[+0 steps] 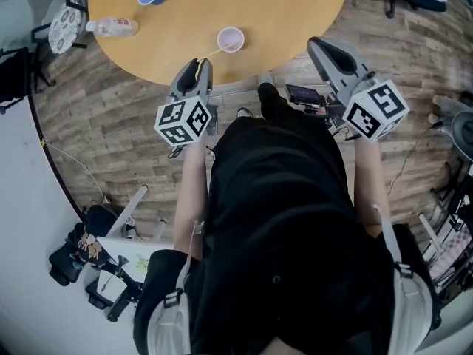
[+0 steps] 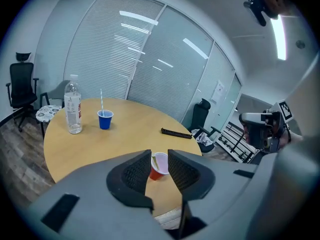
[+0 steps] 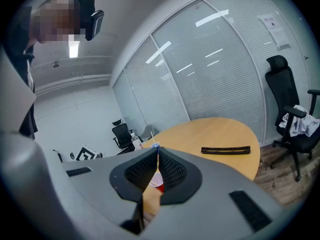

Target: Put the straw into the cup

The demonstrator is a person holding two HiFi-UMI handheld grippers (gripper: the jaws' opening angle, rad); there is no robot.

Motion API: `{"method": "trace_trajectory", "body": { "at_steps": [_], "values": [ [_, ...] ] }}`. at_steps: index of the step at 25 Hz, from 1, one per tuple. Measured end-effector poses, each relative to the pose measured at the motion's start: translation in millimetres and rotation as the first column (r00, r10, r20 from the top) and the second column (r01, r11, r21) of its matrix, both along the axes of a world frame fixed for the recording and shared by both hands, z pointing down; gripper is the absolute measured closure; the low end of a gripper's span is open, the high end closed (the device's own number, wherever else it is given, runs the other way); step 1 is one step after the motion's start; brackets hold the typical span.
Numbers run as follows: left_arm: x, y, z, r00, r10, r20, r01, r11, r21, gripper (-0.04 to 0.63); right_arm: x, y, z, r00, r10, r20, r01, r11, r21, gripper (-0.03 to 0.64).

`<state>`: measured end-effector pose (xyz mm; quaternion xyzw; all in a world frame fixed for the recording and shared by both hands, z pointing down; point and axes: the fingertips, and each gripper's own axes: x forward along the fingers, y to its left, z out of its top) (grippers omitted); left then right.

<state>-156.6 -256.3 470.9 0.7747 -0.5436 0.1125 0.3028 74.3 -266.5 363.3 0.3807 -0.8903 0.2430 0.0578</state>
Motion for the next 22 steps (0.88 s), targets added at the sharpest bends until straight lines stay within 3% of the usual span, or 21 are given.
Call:
{"method": "trace_trajectory", "body": {
  "at_steps": [14, 22],
  "values": [
    [-42.7, 122.4, -43.9, 0.998, -0.013, -0.067, 0.021, 0.992, 0.123, 0.502, -55.0, 120.3, -14.6, 0.999, -0.033, -0.010, 0.033, 0.999, 0.036, 0.597],
    [-58.0, 202.4, -52.1, 0.994, 0.039, -0.105, -0.021, 0.987, 0.161, 0.569, -79.4, 207.4, -4.2, 1.000, -0.016, -0.024, 0.017, 1.000, 0.015, 0.598]
  ]
}}
